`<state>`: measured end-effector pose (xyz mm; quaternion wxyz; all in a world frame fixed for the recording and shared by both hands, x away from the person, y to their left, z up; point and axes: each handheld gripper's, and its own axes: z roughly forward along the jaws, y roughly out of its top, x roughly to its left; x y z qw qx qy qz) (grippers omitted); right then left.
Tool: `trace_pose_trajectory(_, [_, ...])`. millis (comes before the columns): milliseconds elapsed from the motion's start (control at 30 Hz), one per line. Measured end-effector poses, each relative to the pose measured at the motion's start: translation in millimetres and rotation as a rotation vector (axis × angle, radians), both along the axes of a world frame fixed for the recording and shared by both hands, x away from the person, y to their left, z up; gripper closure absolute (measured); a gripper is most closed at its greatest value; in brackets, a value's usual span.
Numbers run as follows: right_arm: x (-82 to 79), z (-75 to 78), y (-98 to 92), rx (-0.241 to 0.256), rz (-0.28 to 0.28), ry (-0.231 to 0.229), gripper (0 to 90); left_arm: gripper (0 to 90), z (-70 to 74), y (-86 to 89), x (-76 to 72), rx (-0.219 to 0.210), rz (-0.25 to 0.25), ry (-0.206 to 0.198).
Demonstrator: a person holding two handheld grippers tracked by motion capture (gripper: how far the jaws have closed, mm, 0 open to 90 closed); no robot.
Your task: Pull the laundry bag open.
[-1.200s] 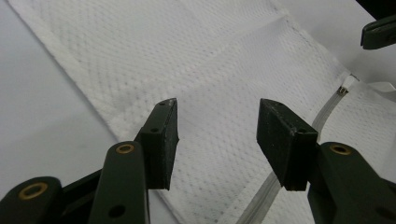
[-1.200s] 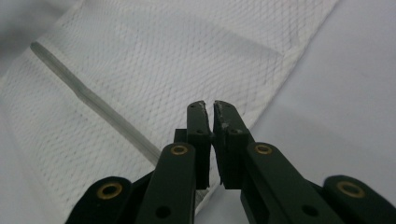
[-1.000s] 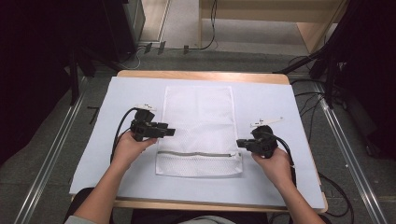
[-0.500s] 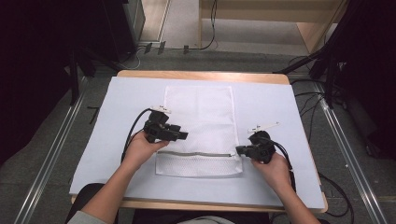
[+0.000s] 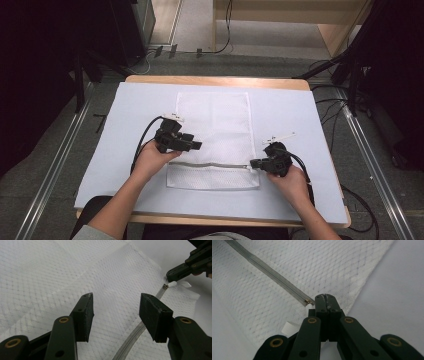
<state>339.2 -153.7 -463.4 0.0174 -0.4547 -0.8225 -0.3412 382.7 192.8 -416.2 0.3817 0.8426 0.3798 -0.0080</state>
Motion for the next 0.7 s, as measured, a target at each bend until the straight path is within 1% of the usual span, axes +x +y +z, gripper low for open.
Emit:
trace_pose_trajectory(267, [-3.5, 2.6, 3.5, 0.005, 0.01, 0.004, 90.0, 46.2, 0.1, -0.1, -0.5, 0.0, 0.0, 0.0])
trace_pose_trajectory(467, [-4.4, 4.6, 4.4, 0.008, 0.015, -0.008, 90.0, 46.5, 0.7, -0.4, -1.3, -0.001, -0.006, -0.012])
trace_pose_trajectory(600, [-5.0, 5.4, 5.6, 0.013, 0.016, -0.009, 90.0, 46.5, 0.8, -1.8, -2.0, -0.004, -0.008, -0.007])
trace_pose_trajectory(700, [-5.8, 5.4, 8.4, 0.011, 0.031, -0.015, 90.0, 46.7, 1.0, -3.3, -2.6, -0.005, -0.011, -0.006])
